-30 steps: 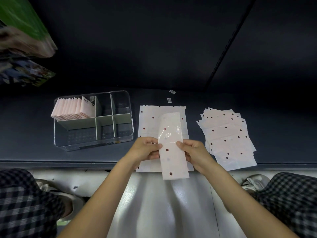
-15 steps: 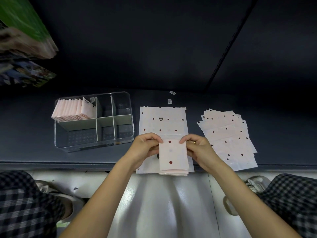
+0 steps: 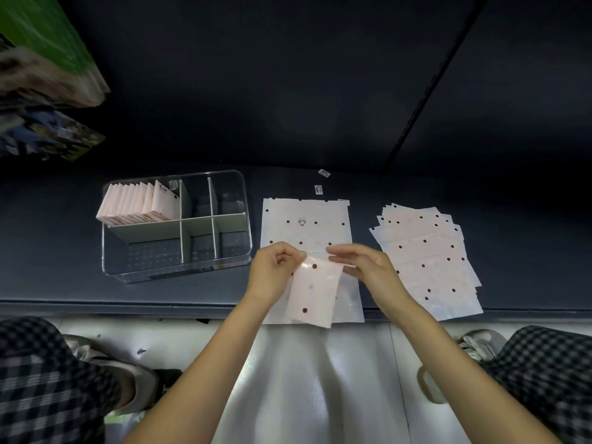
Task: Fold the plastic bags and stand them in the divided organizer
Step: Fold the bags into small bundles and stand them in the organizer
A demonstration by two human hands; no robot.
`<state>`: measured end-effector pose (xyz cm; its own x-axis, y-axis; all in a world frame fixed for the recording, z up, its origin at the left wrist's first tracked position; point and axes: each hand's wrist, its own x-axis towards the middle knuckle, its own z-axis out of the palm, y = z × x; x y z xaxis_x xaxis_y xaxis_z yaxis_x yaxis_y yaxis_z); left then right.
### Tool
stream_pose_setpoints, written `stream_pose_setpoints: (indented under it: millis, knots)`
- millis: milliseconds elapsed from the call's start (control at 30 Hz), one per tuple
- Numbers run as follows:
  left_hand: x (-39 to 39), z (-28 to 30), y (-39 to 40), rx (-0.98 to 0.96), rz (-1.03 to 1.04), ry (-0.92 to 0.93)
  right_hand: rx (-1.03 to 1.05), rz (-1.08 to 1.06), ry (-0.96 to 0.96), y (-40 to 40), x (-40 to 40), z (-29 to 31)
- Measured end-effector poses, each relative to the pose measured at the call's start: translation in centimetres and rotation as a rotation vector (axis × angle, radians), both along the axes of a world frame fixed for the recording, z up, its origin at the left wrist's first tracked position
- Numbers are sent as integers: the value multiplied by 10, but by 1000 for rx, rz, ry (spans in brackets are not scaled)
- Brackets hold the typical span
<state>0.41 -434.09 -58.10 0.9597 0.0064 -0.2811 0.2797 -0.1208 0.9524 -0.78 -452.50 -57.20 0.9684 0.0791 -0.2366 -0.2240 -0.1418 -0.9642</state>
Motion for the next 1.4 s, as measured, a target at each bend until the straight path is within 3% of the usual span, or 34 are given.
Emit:
stream_pose_setpoints:
  millis: [133, 267, 433, 533, 667, 800, 867, 933, 1000, 1067, 1400]
  knots:
    - [-1, 12, 0, 333, -192, -284, -308, 292, -70, 10, 6, 7]
    - [3, 22, 6, 402, -282, -390, -502, 380, -110, 14, 10, 11]
    - [19, 21, 36, 126, -305, -170, -427, 384, -111, 22, 26, 27]
    - [29, 10, 64, 134, -386, -48, -268, 291, -49, 32, 41, 35]
    - [42, 2, 89, 12, -271, 9, -269, 304, -2, 50, 61, 38]
    - [63, 5, 118, 64, -170, -66, -363, 340, 49, 85, 90, 42]
    - [73, 3, 138, 241, 8, -151, -388, 303, 59, 111, 107, 44]
    - [79, -1, 159, 572, 195, -195, -369, 256, 75, 141, 125, 43]
    - [82, -9, 180, 832, 270, -147, -301, 219, 112, 174, 140, 41]
    - [84, -17, 195, 939, 257, -69, -246, 186, 139, 207, 154, 36]
    - [86, -38, 206, 904, 343, -80, -781, 285, -39, 281, 194, 11]
